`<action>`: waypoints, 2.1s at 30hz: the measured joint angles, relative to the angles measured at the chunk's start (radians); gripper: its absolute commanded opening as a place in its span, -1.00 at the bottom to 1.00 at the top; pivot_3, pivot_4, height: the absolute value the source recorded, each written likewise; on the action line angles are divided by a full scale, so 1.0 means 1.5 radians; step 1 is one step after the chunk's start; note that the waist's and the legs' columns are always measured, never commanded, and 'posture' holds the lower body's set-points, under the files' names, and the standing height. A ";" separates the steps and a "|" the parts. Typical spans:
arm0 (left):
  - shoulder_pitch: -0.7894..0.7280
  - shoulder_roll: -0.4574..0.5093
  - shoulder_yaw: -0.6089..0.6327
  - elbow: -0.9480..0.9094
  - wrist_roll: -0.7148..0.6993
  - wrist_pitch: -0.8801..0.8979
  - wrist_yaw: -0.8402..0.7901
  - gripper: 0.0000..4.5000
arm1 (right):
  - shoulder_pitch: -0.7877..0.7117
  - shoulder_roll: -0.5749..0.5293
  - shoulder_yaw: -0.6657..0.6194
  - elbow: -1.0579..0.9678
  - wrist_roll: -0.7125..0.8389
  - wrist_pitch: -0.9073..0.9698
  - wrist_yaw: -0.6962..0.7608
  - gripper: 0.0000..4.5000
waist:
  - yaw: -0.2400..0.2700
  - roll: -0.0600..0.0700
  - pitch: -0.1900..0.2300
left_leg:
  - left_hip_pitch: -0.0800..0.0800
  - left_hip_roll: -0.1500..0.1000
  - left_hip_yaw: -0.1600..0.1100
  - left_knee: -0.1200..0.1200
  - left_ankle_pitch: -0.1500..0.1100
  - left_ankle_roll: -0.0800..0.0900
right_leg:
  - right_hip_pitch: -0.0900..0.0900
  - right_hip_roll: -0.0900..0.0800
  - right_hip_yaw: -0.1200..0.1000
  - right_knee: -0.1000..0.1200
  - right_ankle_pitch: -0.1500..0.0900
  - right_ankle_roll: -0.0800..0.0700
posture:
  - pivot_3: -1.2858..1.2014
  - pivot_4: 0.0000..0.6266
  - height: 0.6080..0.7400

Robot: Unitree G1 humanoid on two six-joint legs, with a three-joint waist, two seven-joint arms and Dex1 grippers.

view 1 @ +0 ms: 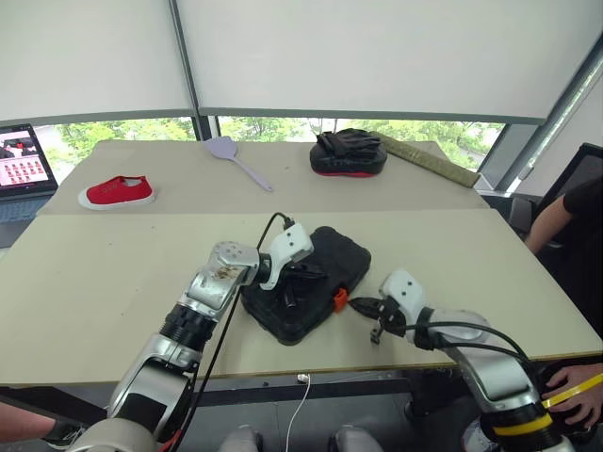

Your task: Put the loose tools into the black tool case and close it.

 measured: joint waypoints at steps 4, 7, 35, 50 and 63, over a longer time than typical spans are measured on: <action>0.002 0.000 -0.004 -0.004 0.000 0.000 0.002 -0.98 | 0.019 -0.020 0.000 -0.003 0.002 0.001 0.001 -1.00 | 0.000 0.000 0.000 | 0.001 0.000 0.000 -0.001 0.000 0.000 | 0.002 -0.001 0.000 -0.002 0.000 0.000 | 0.03 -0.52 1.00; 0.003 0.001 -0.004 -0.004 0.000 0.000 0.004 -0.98 | 0.018 -0.016 0.000 -0.008 0.007 0.001 -0.001 -1.00 | 0.000 0.000 0.000 | 0.004 0.000 -0.002 -0.002 0.000 0.000 | 0.003 -0.001 0.000 -0.002 0.000 0.001 | 0.03 -0.52 1.00; 0.001 0.026 -0.007 -0.003 0.001 0.005 0.012 -0.98 | -0.059 0.043 0.017 0.022 0.022 0.039 -0.005 -1.00 | -0.013 0.000 0.001 | 0.009 0.001 -0.004 -0.004 -0.001 -0.002 | 0.002 -0.001 0.000 -0.003 0.000 0.000 | 0.03 -0.52 1.00; 0.001 0.026 -0.007 -0.014 0.000 0.016 0.006 -0.98 | -0.088 0.111 0.040 0.121 0.020 0.039 -0.005 -1.00 | -0.017 0.001 0.002 | 0.007 0.000 -0.010 -0.005 -0.002 -0.002 | 0.001 -0.002 0.000 -0.004 0.000 0.000 | 0.03 -0.52 1.00; 0.165 0.079 0.170 -0.108 -0.157 -0.110 -0.065 0.39 | 0.070 -0.044 -0.092 -0.033 0.113 -0.079 0.130 -0.34 | -0.009 0.005 0.009 | -0.005 0.000 -0.006 -0.006 -0.001 0.001 | -0.008 0.002 0.001 -0.003 0.000 0.001 | 0.03 -0.52 1.00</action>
